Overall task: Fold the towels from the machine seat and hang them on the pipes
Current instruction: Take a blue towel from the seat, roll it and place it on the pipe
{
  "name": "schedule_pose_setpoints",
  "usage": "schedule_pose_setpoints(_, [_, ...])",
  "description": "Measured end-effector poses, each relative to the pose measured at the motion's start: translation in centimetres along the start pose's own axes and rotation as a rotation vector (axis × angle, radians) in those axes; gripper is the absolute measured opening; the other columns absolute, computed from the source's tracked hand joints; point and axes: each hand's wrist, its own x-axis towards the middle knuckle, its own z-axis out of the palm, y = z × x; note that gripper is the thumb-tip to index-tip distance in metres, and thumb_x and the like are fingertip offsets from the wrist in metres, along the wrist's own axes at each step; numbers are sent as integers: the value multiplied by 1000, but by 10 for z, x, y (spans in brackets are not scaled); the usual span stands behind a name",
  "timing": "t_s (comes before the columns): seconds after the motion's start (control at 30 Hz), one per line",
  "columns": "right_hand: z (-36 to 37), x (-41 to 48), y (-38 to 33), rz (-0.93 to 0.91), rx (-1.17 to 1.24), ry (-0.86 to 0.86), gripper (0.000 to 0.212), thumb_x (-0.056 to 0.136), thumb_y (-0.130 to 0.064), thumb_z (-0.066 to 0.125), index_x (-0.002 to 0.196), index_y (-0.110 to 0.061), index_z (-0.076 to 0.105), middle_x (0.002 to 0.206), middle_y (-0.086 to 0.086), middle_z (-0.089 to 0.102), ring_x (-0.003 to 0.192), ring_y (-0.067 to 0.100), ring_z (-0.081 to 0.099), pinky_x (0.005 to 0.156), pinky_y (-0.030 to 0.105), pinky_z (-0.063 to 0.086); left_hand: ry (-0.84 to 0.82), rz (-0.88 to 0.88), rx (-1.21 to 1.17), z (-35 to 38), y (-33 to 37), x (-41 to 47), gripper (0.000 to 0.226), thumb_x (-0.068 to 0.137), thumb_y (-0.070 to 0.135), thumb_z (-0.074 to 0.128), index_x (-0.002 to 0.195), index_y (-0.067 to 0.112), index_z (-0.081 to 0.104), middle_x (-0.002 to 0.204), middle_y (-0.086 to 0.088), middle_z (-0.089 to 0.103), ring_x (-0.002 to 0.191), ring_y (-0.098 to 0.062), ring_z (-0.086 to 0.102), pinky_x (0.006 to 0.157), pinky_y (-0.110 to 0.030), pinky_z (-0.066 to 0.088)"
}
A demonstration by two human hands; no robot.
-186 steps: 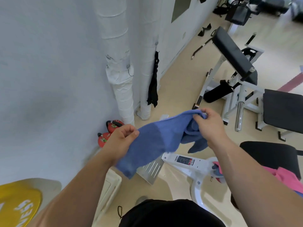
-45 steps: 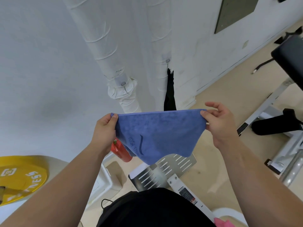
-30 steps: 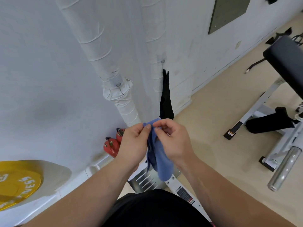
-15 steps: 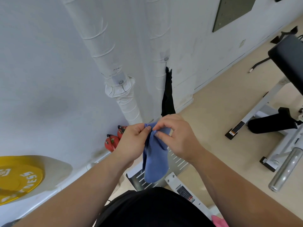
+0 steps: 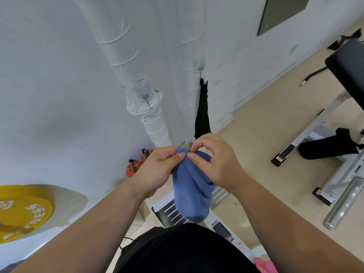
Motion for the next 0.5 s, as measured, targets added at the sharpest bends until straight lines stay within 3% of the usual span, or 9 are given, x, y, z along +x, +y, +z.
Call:
schedule_pose_setpoints(0.1, [-11, -6, 12, 76, -24, -98, 20, 81, -32, 79, 96, -22, 70, 106, -5, 64, 105, 13, 57, 96, 20, 41, 89, -13, -13, -12, -1, 7, 30, 107, 21, 49, 98, 5, 73, 72, -10, 61, 63, -24, 48, 55, -28, 37])
schedule_pose_setpoints(0.17, [-18, -7, 22, 84, -75, -138, 21, 79, -26, 82, 95, -22, 70, 112, -6, 64, 110, 2, 52, 96, 8, 33, 105, 1, -40, -20, 1, 7, 36, 100, 36, 57, 105, 4, 70, 85, -22, 60, 78, -30, 44, 65, -44, 34])
schedule_pose_setpoints(0.23, [-24, -2, 31, 72, -134, -188, 14, 82, -29, 79, 90, -24, 69, 114, -8, 62, 111, 1, 52, 99, 15, 35, 118, 41, -6, -27, 7, 9, 41, 97, 40, 58, 107, 2, 68, 90, -35, 63, 81, -30, 50, 73, -48, 39])
schedule_pose_setpoints(0.33, [-29, 12, 32, 39, -211, -310, 15, 87, -39, 69, 88, -24, 68, 111, -8, 61, 104, 14, 56, 96, 32, 43, 164, 126, 80, -38, 19, 11, 30, 106, 23, 52, 106, -1, 68, 94, -26, 70, 84, -23, 60, 79, -39, 49])
schedule_pose_setpoints(0.5, [-54, 57, 3, 85, -246, -336, 16, 90, -38, 67, 84, -24, 62, 85, -5, 65, 80, 17, 60, 79, 40, 51, 263, 229, 215, -66, 40, 19, 41, 95, 39, 53, 94, -1, 64, 79, -5, 55, 76, -16, 46, 75, -37, 39])
